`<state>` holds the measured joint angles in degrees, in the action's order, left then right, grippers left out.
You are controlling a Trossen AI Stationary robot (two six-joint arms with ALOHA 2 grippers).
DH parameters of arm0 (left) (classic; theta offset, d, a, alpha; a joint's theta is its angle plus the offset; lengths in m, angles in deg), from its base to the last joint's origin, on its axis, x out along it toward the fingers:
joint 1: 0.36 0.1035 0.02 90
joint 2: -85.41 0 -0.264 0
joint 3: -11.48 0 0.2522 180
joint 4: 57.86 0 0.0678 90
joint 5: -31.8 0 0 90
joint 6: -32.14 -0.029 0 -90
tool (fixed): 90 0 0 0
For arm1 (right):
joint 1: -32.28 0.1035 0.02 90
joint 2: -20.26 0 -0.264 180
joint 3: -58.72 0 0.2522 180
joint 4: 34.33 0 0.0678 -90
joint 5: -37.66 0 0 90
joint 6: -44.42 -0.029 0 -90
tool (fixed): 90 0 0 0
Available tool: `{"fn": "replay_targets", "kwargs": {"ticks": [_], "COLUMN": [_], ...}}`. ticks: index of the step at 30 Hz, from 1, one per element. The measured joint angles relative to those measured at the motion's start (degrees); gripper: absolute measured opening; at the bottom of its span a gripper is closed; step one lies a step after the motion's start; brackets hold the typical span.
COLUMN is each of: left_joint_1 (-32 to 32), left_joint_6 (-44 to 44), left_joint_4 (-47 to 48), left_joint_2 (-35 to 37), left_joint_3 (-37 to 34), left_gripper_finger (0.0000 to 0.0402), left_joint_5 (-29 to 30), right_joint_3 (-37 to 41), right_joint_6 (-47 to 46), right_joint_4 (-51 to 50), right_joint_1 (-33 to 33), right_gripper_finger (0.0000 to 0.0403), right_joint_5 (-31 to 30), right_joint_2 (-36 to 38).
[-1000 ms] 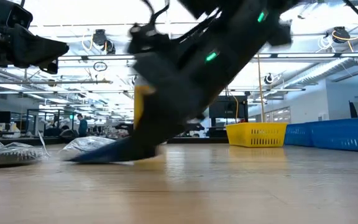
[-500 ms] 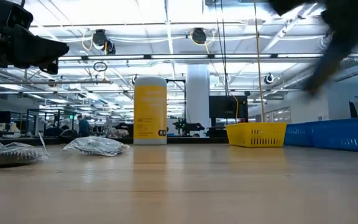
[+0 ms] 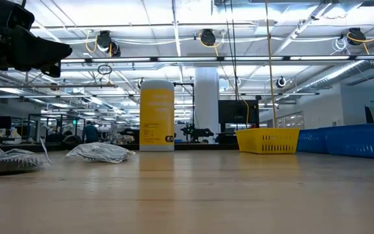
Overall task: Pick & Place Travel size toiletries
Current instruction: Put the blue shave cream into the bottom yellow basket, then put the top black hairbrush into the top blue basket
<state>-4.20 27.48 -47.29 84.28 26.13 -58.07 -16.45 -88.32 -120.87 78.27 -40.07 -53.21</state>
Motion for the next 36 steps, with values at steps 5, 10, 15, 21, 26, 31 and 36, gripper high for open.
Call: {"fn": "replay_targets", "kwargs": {"ticks": [5,10,15,21,26,31,36], "left_joint_1": [0.02,0.02,0.02,0.00,0.00,0.01,0.02], "left_joint_6": [-0.01,0.00,0.00,0.00,-0.01,0.00,0.01], "left_joint_4": [-0.01,-0.01,-0.01,-0.01,-0.01,-0.01,-0.01], "left_joint_2": [0.00,0.00,0.00,0.00,0.00,0.00,0.00], "left_joint_3": [0.00,0.00,0.00,0.00,0.00,0.00,0.00], "left_gripper_finger": [0.0033,0.0033,0.0033,0.0033,0.0033,0.0033,0.0033], "left_joint_5": [-0.01,-0.01,-0.01,-0.01,-0.01,0.01,0.01], "right_joint_3": [7.74,12.90,14.46,14.47,14.47,14.47,14.47], "right_joint_6": [-0.36,0.33,2.78,5.94,6.87,4.34,3.40], "right_joint_4": [4.28,8.52,9.85,10.20,11.82,11.64,12.61], "right_joint_1": [0.12,0.14,0.14,0.14,0.23,0.23,0.26], "right_gripper_finger": [0.0132,0.0133,0.0142,0.0176,0.0210,0.0231,0.0227], "right_joint_5": [-0.22,-0.22,-0.53,-1.70,-1.54,-1.64,-6.32], "right_joint_2": [1.90,2.96,2.99,2.99,5.24,10.55,15.23]}}
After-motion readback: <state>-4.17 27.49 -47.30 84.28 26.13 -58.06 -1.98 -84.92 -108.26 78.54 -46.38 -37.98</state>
